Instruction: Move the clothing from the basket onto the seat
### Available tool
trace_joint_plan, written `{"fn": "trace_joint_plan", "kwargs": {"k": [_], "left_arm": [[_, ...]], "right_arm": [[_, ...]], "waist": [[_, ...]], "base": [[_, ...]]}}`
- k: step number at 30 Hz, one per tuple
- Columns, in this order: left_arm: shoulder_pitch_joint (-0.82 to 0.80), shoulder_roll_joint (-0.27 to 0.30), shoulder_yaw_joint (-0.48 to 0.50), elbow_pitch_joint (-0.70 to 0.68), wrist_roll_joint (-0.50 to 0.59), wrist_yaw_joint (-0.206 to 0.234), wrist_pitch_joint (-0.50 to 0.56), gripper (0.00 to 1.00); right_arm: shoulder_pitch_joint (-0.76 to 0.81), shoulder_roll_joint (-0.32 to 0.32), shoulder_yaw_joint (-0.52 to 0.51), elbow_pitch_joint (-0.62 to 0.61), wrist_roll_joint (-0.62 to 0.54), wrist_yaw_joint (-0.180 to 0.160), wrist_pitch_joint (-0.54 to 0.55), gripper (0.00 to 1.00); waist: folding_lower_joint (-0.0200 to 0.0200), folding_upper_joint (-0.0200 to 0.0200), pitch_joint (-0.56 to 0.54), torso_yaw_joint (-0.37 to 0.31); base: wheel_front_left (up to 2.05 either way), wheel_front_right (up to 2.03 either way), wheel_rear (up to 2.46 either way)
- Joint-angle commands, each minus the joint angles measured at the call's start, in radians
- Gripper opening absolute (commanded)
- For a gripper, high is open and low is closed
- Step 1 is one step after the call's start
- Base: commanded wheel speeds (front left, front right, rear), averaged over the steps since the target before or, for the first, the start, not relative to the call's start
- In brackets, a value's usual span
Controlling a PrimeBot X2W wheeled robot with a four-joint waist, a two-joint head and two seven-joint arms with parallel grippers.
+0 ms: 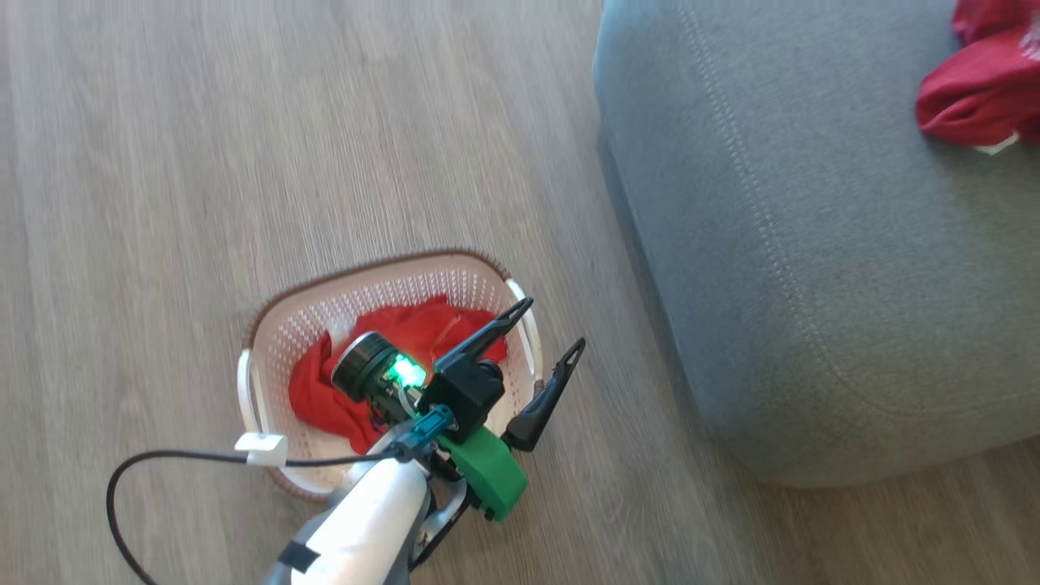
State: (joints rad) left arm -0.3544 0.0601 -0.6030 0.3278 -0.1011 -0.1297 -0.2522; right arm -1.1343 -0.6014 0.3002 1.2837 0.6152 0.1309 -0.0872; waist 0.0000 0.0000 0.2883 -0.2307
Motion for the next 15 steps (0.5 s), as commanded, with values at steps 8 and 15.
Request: {"fn": "trace_joint_plan", "kwargs": {"k": [8, 15], "left_arm": [[0.035, -0.01, 0.062, -0.054, -0.029, -0.001, -0.01, 1.0], [0.068, -0.01, 0.086, -0.075, -0.05, 0.005, -0.01, 1.0]], "right_arm": [[0.08, -0.009, 0.045, -0.139, 0.047, 0.0, -0.132, 1.0], [0.134, 0.01, 0.039, -0.239, 0.091, 0.0, -0.169, 1.0]], "waist": [[0.0, 0.0, -0.107, -0.006], [0.0, 0.0, -0.159, -0.003]], "base": [[0.0, 0.0, 0.0], [0.0, 0.0, 0.0]]}}
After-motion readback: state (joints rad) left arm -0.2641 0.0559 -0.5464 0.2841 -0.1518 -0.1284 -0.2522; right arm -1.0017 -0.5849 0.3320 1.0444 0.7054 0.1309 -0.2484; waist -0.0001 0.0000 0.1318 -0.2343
